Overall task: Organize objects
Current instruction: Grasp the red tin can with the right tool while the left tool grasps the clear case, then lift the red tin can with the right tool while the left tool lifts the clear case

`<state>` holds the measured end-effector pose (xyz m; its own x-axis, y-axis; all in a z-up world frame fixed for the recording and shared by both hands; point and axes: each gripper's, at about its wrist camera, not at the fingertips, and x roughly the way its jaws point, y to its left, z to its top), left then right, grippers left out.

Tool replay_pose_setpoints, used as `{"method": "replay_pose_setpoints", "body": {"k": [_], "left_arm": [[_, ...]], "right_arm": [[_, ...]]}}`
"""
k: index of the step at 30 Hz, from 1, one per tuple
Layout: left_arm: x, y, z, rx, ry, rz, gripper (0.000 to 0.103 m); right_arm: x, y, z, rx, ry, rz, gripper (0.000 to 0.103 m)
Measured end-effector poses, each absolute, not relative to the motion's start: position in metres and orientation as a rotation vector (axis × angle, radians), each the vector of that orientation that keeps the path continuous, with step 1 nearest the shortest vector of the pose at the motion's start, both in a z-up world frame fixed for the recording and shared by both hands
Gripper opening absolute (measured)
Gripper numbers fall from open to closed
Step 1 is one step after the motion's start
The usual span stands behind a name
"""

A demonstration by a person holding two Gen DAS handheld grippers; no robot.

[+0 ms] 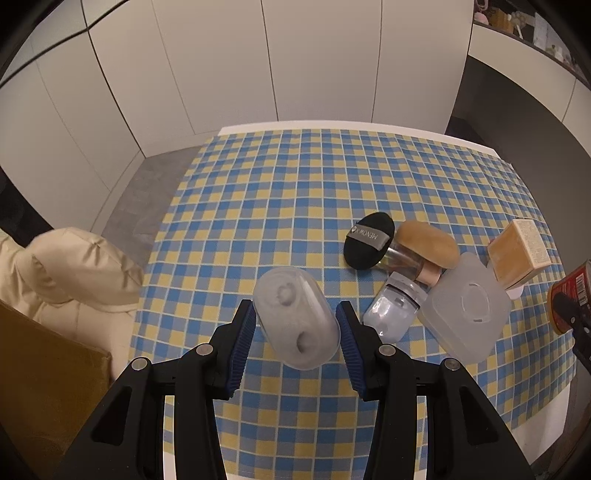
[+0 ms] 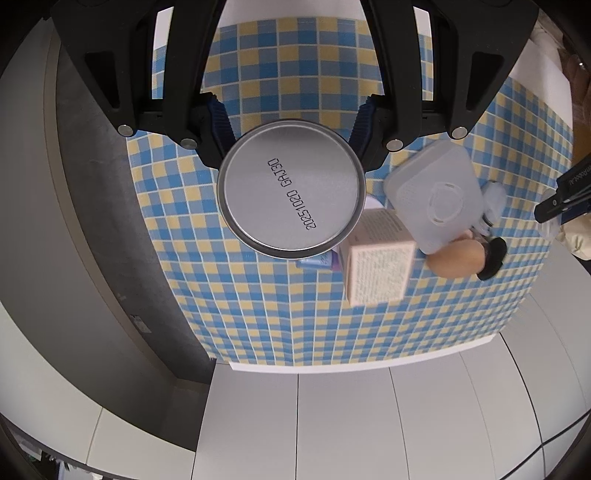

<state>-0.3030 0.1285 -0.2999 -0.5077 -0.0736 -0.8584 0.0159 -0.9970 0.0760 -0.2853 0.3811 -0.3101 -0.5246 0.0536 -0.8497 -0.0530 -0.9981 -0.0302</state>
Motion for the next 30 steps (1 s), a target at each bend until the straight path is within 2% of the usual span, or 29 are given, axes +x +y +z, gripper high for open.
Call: {"method": "replay_pose_setpoints", "body": {"k": [3,9,30], "left_arm": [[-0.302,0.131,-0.293,1.514,-0.127,-2.683,0.045],[-0.307,0.129,-0.266,1.517,-0.058,-2.693,0.045],[-0.298,0.130,-0.117,1.285,-0.075,-2.750,0.045]], "right_arm": [[-0.286,0.378,-0.299,-1.485,-0.006,2.699,0.056],[-0.291,0.377,-0.260,-1.431,0.008,2.728,0.056],[-0.279,0.355,-0.102,-1.223,-0.105,2.863,0.056]]}}
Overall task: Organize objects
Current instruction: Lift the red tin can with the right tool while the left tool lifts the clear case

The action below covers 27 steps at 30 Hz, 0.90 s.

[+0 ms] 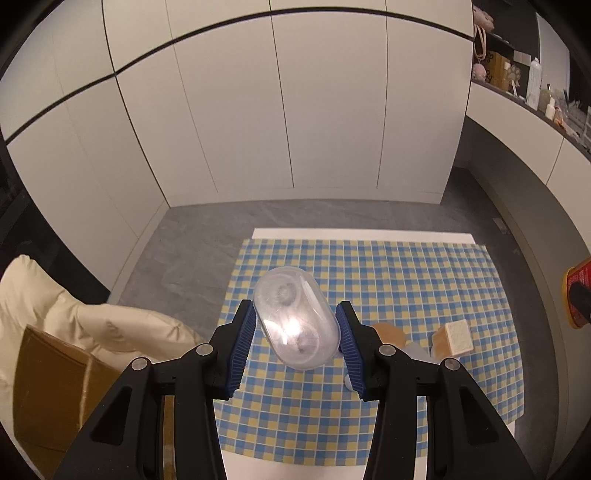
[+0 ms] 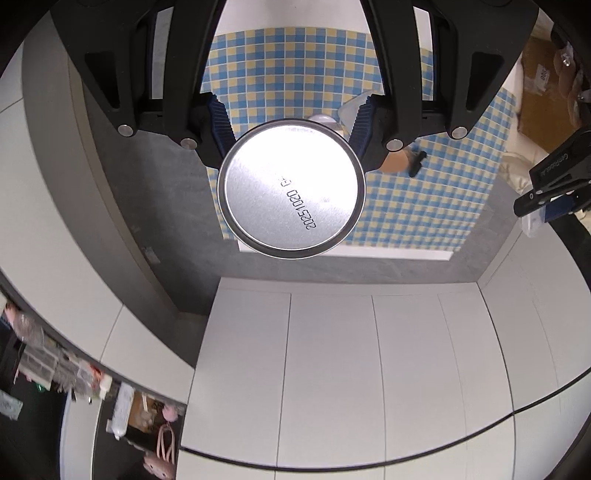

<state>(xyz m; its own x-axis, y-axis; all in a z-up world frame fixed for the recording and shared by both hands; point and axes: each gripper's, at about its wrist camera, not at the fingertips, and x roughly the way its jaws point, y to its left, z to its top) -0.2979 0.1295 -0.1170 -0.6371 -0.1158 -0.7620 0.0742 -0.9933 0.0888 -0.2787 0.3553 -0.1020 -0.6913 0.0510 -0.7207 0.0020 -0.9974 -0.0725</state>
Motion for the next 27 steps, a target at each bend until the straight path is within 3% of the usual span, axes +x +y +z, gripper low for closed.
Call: {"method": "replay_pose_setpoints", "body": {"k": [14,27], "left_arm": [[-0.276,0.138,-0.032,1.173,-0.062,-2.766,0.045],[-0.250,0.141,0.012,1.127,-0.024,-2.778,0.045]], "right_arm": [[-0.265,0.347,-0.027,-1.161,-0.090,2.911,0.056],[-0.243,0.340,0.027,-1.102,-0.086,2.949,0.056]]}}
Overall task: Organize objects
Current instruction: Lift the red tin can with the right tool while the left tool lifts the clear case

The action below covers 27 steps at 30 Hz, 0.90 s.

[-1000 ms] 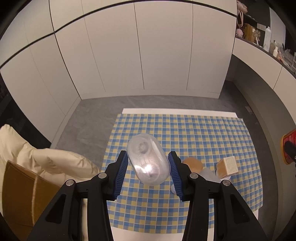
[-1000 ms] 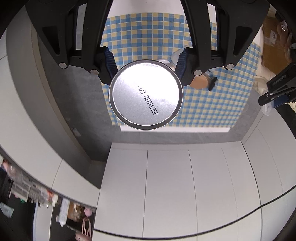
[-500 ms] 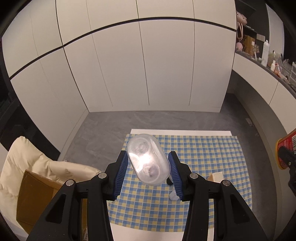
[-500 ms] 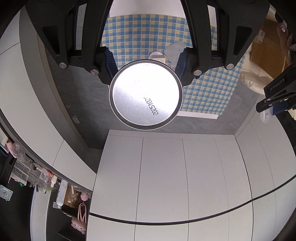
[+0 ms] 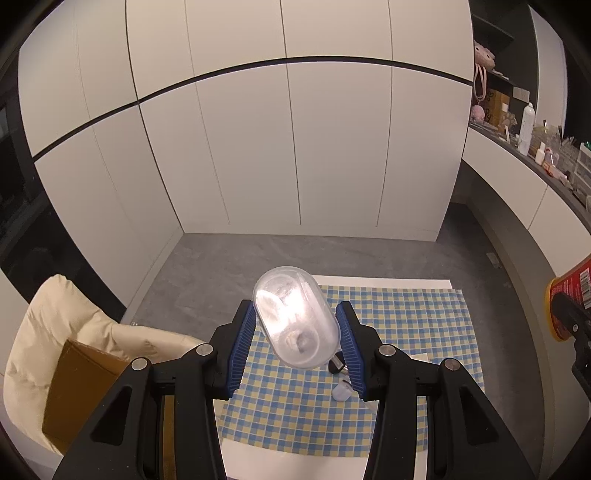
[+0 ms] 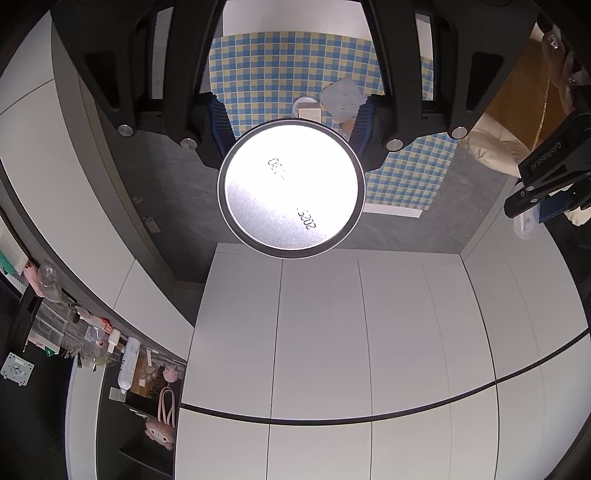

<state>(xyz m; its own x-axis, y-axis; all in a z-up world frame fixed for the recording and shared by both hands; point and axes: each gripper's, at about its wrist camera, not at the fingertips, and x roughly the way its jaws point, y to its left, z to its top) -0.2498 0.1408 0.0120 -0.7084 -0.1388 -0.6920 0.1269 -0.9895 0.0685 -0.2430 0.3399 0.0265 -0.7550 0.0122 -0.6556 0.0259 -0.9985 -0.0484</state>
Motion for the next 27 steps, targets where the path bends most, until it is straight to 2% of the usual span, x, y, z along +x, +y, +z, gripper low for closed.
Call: {"method": "replay_pose_setpoints", "body": {"k": [10,27], "left_arm": [[-0.231,0.137,0.024,1.130,-0.005,-2.779,0.045],[-0.210,0.145,0.022,1.158,-0.034,-2.791,0.045]], "right_arm": [[-0.229,0.340,0.041,1.083,0.081,-2.938,0.057],[-0.211,0.347,0.029,1.144,0.058,-2.908,0.057]]}}
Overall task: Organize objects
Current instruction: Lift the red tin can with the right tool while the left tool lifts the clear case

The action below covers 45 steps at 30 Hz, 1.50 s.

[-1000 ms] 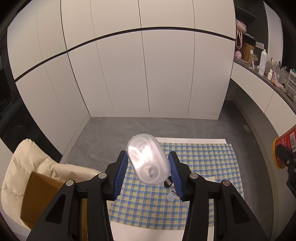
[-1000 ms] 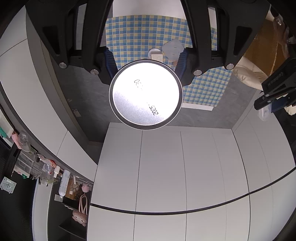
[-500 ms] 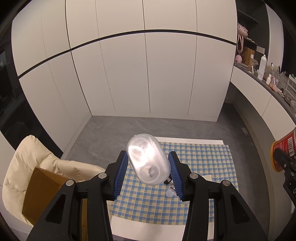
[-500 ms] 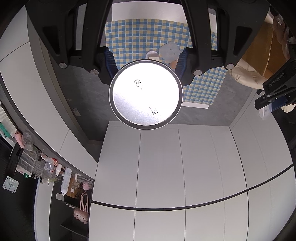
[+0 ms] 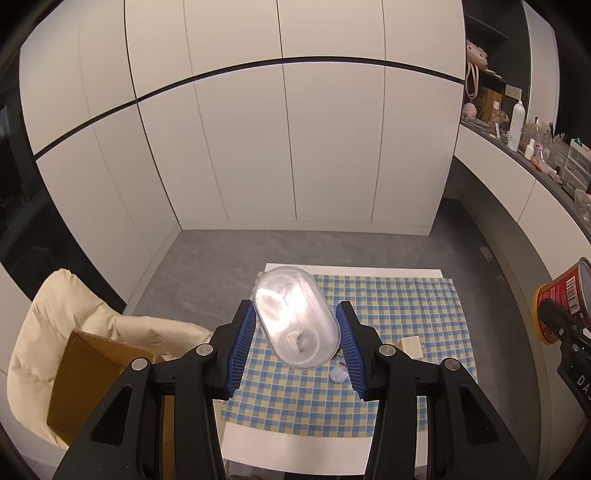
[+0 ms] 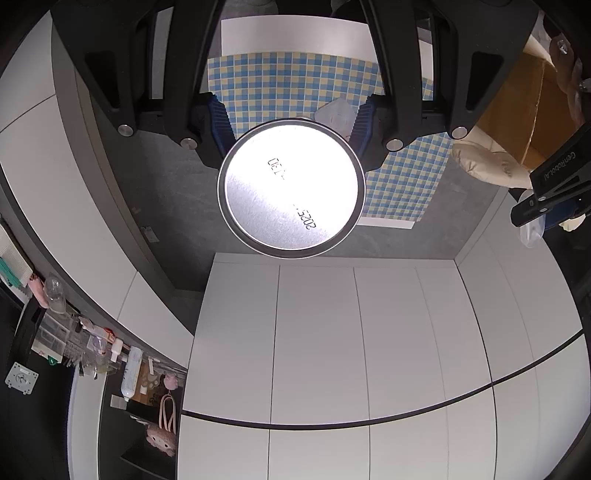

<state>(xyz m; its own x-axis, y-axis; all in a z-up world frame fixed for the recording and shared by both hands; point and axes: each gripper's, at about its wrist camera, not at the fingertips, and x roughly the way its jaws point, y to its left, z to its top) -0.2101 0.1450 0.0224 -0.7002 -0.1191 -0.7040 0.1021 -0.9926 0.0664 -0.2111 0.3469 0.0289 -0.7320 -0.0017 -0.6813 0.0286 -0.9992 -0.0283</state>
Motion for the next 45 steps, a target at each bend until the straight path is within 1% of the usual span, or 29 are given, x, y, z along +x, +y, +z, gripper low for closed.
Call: {"method": "replay_pose_setpoints", "body": {"k": [14,24,33,42,45], "left_arm": [[-0.177,0.141,0.011,1.217,0.000,-2.803,0.045],[-0.139,0.139,-0.001,1.246,-0.055,-2.803,0.045],[-0.111,0.133,-0.009,1.262,-0.054,-2.793,0.045],[-0.091,0.132,-0.015,1.283,-0.056,-2.799,0.045],[-0.084,0.131,-0.018,1.284,-0.050,-2.793,0.045]], "right_arm": [[-0.183,0.348,0.012,1.206,0.052,-2.907,0.056],[-0.145,0.343,0.009,1.205,0.036,-2.892,0.057],[-0.110,0.347,0.007,1.201,0.007,-2.887,0.057],[-0.082,0.357,-0.010,1.248,-0.046,-2.866,0.057],[-0.074,0.358,-0.015,1.260,-0.030,-2.866,0.057]]}}
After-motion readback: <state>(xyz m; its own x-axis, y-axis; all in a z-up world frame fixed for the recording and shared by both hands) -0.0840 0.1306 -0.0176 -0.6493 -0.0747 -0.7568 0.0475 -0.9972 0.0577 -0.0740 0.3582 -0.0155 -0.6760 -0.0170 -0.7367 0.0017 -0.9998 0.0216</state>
